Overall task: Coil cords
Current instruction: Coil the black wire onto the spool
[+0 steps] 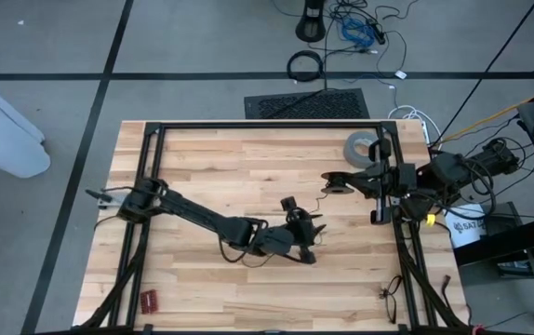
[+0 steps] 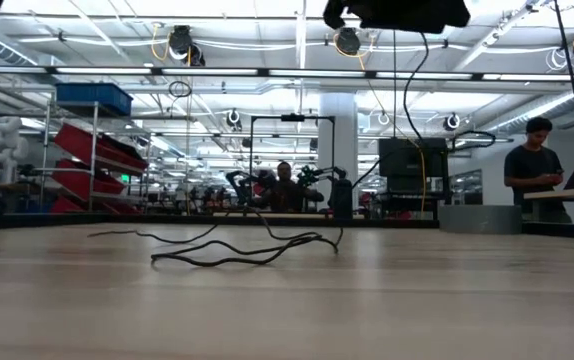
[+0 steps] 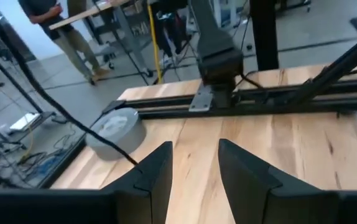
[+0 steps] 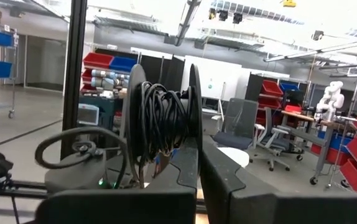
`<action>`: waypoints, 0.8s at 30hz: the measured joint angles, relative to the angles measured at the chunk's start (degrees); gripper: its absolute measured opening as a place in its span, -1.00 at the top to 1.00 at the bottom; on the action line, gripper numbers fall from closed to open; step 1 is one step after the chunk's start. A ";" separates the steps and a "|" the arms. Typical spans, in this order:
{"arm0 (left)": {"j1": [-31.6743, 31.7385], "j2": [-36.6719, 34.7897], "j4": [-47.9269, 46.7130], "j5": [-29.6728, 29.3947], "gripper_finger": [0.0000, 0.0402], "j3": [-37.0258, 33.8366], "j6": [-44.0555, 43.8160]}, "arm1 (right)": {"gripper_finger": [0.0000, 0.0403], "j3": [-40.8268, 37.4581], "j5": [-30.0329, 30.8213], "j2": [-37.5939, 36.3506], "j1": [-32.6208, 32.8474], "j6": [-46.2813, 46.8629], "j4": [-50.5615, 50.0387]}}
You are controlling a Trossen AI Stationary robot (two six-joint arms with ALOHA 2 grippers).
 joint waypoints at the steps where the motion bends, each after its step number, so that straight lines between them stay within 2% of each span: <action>1: -0.19 0.44 1.05 1.15 0.32 0.02 -0.15 | 1.00 0.00 0.00 0.00 0.00 0.14 -0.41; 5: -2.95 1.22 4.24 5.23 0.32 0.02 -1.33 | 1.00 0.00 0.12 0.00 0.00 0.53 -1.32; 9: -5.40 0.78 3.94 3.87 0.32 -0.15 2.38 | 1.00 0.00 0.11 0.00 0.00 0.55 -1.38; 12: -5.08 -1.26 4.08 3.76 0.32 -2.81 3.84 | 1.00 0.00 0.09 0.00 0.00 0.71 -1.51; 17: -4.14 -8.89 4.36 5.81 0.32 -14.83 -0.56 | 1.00 0.00 0.00 0.00 0.00 1.81 -1.96; 24: -2.03 -22.21 17.79 7.81 0.32 -32.90 -2.53 | 1.00 0.00 0.02 0.00 0.00 1.77 -1.82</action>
